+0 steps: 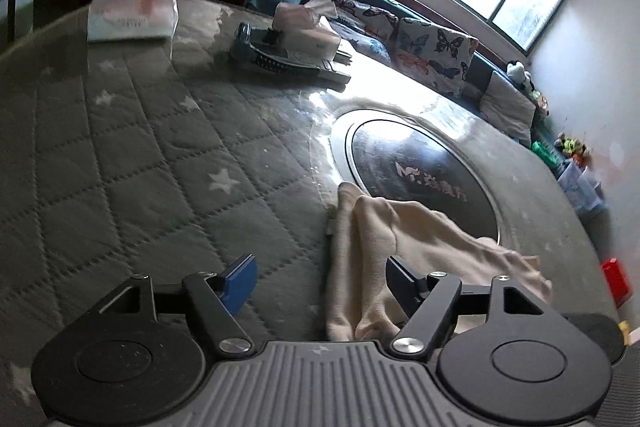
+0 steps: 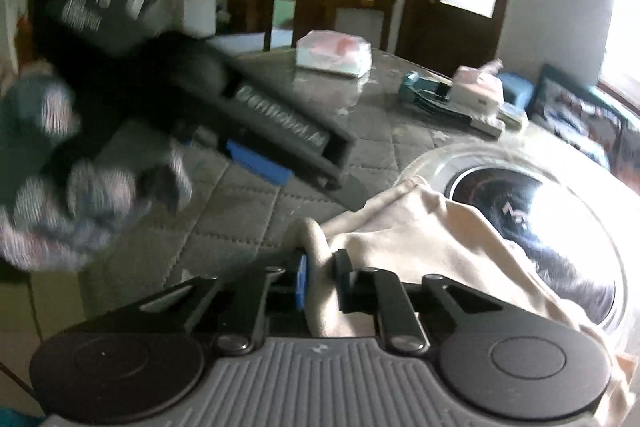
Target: Fold clothes
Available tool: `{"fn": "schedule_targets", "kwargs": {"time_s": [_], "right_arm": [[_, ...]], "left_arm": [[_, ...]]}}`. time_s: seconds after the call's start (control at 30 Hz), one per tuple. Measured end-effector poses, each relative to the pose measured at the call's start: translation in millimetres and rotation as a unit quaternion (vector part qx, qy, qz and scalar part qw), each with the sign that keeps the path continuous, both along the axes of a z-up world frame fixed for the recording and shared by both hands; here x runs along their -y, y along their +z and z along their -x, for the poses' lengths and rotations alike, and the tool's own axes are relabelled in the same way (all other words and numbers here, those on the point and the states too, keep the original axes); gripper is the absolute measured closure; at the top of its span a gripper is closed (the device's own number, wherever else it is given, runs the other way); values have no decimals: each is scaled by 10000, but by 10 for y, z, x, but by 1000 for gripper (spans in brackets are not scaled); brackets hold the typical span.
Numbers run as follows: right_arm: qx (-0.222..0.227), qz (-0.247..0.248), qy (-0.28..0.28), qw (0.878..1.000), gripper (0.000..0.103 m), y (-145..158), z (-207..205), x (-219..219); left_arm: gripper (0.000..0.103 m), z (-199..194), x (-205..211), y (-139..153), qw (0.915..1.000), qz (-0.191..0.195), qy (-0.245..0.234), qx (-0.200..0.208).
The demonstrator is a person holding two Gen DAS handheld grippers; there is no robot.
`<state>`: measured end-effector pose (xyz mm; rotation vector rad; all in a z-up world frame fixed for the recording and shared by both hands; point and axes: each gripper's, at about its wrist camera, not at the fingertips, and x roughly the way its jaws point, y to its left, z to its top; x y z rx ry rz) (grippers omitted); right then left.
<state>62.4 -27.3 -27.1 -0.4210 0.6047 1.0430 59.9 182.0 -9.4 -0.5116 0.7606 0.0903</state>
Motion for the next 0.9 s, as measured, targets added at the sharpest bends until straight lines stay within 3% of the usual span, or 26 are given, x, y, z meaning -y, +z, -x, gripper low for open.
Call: {"fn": "schedule_targets", "kwargs": {"time_s": [0.2,0.47,0.5,0.7,0.83,0.9], "right_arm": [[-554,-577,-221,9966,93,187,-181,218],[-668,-886,-266,9935,94,304,-212,384],[-671,-886,-244,9935,94,305,-200,390],[-669,-870,-67,9939,94,300,-94,389],[-677,-804,-50,9944,93,252,-79,384],[-718,-817,-135,9940,87,234,-100,427]], "left_arm": [[28,-94,-17,-38,9980,614,109,-143],[30,-225,26,-113,9889,1438,195,-305],[32,-236,38,-122,9880,1502,181,-317],[80,-280,103,-207,9844,1709,48,-407],[86,-281,116,-230,9858,1632,13,-406],[86,-281,127,-220,9867,1575,-8,-404]]}}
